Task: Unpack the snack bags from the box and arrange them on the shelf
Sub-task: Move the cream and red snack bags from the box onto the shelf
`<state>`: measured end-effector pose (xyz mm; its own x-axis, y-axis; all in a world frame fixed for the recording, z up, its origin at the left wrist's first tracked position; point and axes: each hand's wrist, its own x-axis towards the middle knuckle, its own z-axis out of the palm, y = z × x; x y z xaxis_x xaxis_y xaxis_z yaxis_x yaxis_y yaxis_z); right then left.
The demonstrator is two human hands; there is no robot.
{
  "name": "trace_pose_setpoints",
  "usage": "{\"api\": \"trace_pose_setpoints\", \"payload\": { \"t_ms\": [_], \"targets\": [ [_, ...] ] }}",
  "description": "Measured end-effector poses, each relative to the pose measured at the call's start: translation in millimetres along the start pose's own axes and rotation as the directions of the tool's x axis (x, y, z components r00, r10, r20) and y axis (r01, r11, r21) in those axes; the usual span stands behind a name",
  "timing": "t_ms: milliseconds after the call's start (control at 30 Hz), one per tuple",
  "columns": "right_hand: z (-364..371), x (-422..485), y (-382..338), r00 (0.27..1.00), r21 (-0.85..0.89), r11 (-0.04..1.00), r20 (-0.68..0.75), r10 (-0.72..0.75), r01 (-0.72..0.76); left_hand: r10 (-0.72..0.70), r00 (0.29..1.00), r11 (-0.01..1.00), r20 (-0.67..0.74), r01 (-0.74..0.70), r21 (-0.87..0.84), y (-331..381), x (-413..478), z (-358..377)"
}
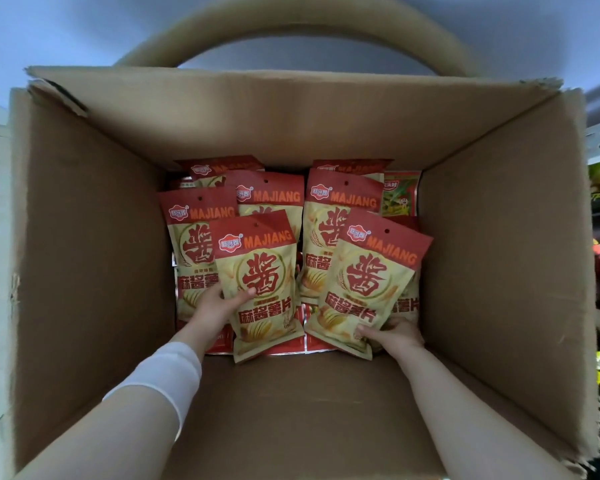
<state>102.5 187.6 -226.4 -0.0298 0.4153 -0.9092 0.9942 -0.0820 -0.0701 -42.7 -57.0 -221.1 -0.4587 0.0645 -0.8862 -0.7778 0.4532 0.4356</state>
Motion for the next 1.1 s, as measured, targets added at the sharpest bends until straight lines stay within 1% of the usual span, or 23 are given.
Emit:
{"api": "trace_pose_setpoints", "payload": {
  "t_ms": [167,267,367,467,567,667,767,833,900,1033,1067,1100],
  "targets": [
    [14.2,7.7,-10.7,0.999,0.029,0.999,-0.001,-0.044,0.044,0.006,1.0,1.0,-0.006,-0.006,-0.02,-3.5,6.1,10.6],
    [20.1,1.3,-13.8,0.995,0.01,0.996,-0.039,-0.091,0.092,0.032,0.999,0.999,0.004,-0.032,0.0,0.3,0.7,10.8],
    [20.8,-19.0,-20.5,0.982,0.021,0.983,-0.058,-0.181,0.182,0.114,0.993,0.993,0.002,-0.114,0.003,9.8,-15.2,3.0],
    [13.5,-53.3,-31.4,0.944,0.023,0.948,-0.101,-0.313,0.317,0.216,0.976,0.976,0.007,-0.216,0.021,34.0,-45.2,-13.3],
    [-0.1,-102.2,-38.0,0.887,0.138,0.881,-0.176,-0.427,0.452,0.345,0.938,0.939,0.038,-0.345,-0.004,63.3,-85.6,-33.3],
    [-13.3,-158.9,-30.4,0.823,0.32,0.76,-0.28,-0.494,0.565,0.51,0.859,0.86,0.048,-0.507,-0.058,89.1,-134.3,-48.5],
    [-20.2,-219.5,-7.1,0.802,0.588,0.555,-0.342,-0.489,0.589,0.65,0.757,0.76,0.068,-0.645,-0.077,106.1,-188.6,-53.8],
    [-21.9,-256.1,15.2,0.788,0.697,0.405,-0.394,-0.473,0.591,0.722,0.684,0.692,0.106,-0.717,-0.088,113.5,-227.9,-51.9],
    [-24.8,-288.2,41.5,0.776,0.749,0.286,-0.451,-0.441,0.598,0.779,0.613,0.625,0.131,-0.774,-0.099,118.1,-266.5,-45.5],
    [-38.1,-337.8,106.5,0.744,0.76,0.108,-0.581,-0.329,0.641,0.847,0.488,0.52,0.21,-0.843,-0.139,114.3,-339.7,-14.5],
    [-42.4,-350.5,125.8,0.742,0.763,0.07,-0.597,-0.306,0.642,0.856,0.458,0.499,0.24,-0.853,-0.15,109.7,-357.1,-4.2],
    [-46.2,-362.2,147.2,0.738,0.759,0.056,-0.61,-0.288,0.648,0.859,0.432,0.484,0.275,-0.861,-0.16,103.7,-374.6,6.1]
  ]
}}
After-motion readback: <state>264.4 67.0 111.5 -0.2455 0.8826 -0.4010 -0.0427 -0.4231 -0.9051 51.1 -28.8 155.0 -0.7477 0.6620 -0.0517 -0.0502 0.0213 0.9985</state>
